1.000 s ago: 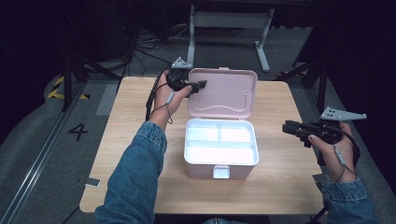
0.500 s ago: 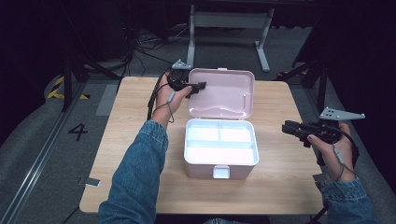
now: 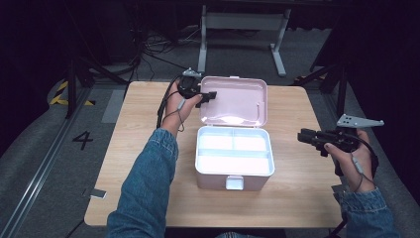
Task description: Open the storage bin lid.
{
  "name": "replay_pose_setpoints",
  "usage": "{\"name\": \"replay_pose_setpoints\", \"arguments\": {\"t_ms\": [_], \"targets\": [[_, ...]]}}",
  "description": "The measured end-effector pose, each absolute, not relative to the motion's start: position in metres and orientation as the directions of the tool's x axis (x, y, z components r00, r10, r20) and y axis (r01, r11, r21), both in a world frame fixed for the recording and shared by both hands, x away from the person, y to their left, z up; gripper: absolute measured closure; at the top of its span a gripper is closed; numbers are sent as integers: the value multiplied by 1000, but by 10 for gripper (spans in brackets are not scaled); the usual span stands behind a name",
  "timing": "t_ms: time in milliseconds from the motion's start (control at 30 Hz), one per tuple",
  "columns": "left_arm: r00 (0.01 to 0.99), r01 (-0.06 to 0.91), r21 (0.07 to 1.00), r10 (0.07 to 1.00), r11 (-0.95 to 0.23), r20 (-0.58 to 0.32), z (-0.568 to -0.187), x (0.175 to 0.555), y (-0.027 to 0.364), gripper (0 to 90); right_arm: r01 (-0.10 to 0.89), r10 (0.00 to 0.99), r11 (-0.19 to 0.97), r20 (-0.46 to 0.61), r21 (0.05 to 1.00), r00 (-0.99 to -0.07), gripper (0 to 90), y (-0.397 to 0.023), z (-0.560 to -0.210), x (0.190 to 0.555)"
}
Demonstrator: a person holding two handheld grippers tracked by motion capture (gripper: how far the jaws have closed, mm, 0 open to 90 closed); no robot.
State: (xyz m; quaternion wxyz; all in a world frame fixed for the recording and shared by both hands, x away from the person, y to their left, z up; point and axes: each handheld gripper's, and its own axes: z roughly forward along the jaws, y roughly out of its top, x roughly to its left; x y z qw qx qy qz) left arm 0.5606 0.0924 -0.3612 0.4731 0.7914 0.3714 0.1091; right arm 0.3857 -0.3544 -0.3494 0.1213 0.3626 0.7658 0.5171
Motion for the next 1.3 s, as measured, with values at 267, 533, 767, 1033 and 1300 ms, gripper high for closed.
{"name": "replay_pose_setpoints", "arguments": {"t_ms": [267, 533, 767, 1033, 1300], "targets": [[685, 521, 808, 700, -276, -203, -371, 565, 92, 410, 429, 679, 207, 186, 879, -710, 694, -354, -351, 386], [672, 552, 782, 710, -290, -211, -377, 566, 92, 400, 434, 680, 206, 191, 877, -708, 690, -354, -352, 387], [666, 565, 767, 717, -303, -207, -383, 568, 93, 394, 439, 677, 210, 194, 873, -710, 687, -353, -353, 388], [646, 604, 739, 727, -300, -232, -390, 569, 94, 385, 442, 677, 208, 197, 873, -709, 685, -353, -354, 388], [646, 609, 704, 743, -366, -173, -396, 570, 92, 410, 444, 680, 207, 199, 872, -706, 680, -355, -354, 389]]}}
